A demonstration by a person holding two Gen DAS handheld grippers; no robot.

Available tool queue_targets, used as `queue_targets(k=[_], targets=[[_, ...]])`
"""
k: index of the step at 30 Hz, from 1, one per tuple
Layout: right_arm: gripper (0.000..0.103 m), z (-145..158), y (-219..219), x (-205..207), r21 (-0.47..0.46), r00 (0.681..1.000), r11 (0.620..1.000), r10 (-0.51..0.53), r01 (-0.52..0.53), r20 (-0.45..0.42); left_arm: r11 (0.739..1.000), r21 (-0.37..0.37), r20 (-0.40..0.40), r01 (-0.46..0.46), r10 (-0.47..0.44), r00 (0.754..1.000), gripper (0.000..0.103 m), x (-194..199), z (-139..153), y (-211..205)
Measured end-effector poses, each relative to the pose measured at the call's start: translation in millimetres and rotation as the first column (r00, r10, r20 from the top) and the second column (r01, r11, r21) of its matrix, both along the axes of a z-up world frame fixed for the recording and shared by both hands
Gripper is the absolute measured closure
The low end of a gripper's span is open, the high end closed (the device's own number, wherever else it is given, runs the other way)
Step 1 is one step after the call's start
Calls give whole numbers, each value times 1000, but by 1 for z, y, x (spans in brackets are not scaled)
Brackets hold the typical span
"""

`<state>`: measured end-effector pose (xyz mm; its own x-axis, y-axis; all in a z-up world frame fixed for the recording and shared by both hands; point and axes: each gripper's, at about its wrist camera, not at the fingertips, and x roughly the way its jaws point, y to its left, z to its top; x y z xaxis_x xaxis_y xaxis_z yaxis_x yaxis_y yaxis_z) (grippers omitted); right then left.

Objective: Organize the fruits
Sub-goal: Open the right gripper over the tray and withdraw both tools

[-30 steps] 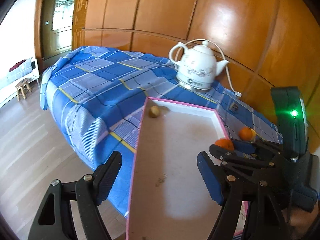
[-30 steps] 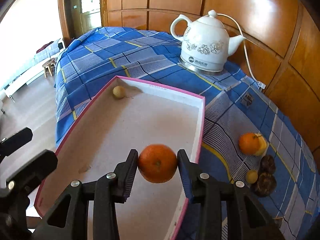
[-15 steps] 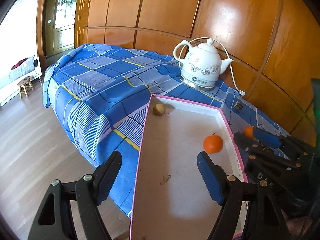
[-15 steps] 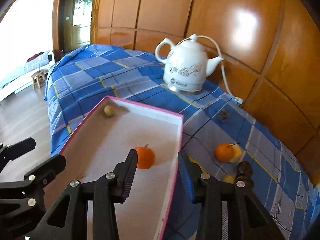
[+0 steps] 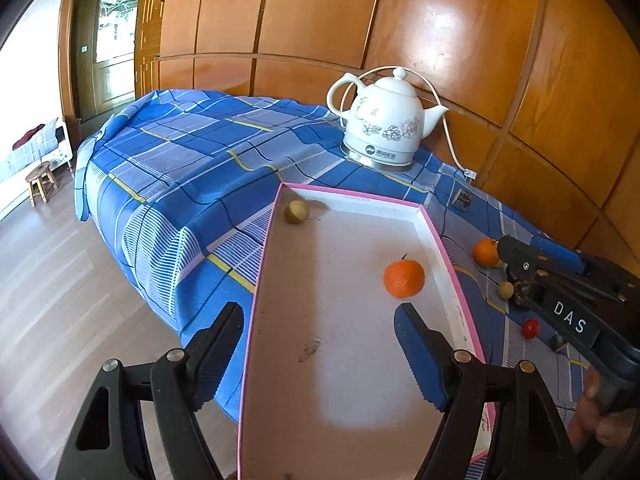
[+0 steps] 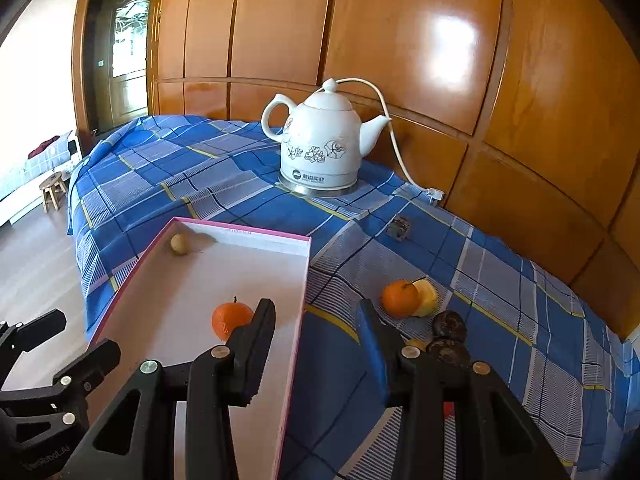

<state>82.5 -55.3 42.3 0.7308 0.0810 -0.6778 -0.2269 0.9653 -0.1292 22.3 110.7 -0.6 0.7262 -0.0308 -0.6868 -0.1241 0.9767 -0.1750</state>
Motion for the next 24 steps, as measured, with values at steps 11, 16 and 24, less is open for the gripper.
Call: queue_targets(k=[11,16,24], targets=[[61,6,-5,-5,21,1000,1000,2,-2,18,1000,14,6,21,-21,1000,25,-1,3,-9],[61,8,-7,-6,24,1000,1000,-1,0,25,999,19,2,29,-29,1000,25,0,3,-13],[61,8,-14,-6,18,1000,1000,-9,8,29,997,33,8,63,-63,998,25,-1,5,-22]])
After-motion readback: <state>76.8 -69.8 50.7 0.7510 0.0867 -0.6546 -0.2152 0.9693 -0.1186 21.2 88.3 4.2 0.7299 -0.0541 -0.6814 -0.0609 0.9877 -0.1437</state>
